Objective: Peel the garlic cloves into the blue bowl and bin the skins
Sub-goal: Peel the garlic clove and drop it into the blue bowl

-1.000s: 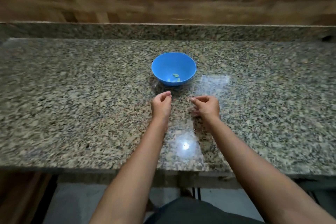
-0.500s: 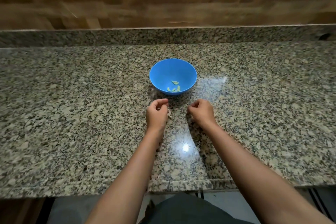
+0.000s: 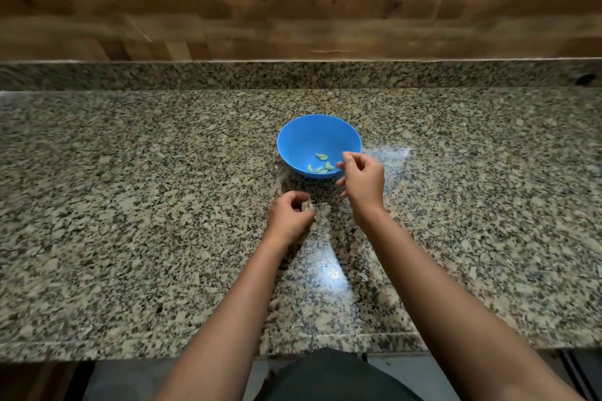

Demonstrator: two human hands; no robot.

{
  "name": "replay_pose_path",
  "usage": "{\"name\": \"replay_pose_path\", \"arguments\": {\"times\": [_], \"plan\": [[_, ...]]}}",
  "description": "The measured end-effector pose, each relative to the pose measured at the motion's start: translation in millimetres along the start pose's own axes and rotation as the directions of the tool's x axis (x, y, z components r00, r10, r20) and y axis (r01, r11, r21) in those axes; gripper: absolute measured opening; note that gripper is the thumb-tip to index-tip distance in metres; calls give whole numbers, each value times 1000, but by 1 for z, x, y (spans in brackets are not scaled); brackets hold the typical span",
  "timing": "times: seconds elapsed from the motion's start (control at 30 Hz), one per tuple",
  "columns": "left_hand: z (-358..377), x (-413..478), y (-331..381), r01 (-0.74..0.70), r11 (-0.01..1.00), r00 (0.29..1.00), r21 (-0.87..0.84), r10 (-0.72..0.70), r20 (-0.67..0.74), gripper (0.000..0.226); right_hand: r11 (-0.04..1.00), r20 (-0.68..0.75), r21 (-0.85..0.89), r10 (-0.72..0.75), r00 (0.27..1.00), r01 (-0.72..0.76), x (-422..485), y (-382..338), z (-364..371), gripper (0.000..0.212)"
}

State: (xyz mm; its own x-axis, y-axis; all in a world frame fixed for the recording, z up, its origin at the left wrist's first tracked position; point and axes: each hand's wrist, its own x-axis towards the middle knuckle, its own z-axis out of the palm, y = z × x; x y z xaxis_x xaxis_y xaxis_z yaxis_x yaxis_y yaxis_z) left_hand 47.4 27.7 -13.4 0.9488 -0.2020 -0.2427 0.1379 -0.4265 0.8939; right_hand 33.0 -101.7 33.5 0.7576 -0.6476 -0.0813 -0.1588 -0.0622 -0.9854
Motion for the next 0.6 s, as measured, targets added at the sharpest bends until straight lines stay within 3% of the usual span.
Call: {"name": "replay_pose_path", "arguments": {"times": [0.13,0.27,0.33,0.43,0.53,0.6], "plan": [[0,1,-2,-22,999,999,45,21,25,17,1000,62,-20,5,998,-4,-23,14,-12,12],[-1,-1,-5,65,950,998,-304,-59,29,15,989,272,-108,125,954,-99,-34,24,-20,3],[-1,-4,-5,59,920,998,-388,-44,46,15,980,381,-106,197,903,-169,-38,25,-21,13],[-1,-9,1,36,881,997,-472,2,79,11,971,415,-79,239,878,-227,-41,24,-19,25],[-5,-13,9,63,812,991,-580,17,132,10,944,421,62,271,866,-325,-41,20,-18,23],[-9,-14,12,88,780,980,-620,45,195,15,873,452,203,318,833,-443,-40,17,-21,16]]}}
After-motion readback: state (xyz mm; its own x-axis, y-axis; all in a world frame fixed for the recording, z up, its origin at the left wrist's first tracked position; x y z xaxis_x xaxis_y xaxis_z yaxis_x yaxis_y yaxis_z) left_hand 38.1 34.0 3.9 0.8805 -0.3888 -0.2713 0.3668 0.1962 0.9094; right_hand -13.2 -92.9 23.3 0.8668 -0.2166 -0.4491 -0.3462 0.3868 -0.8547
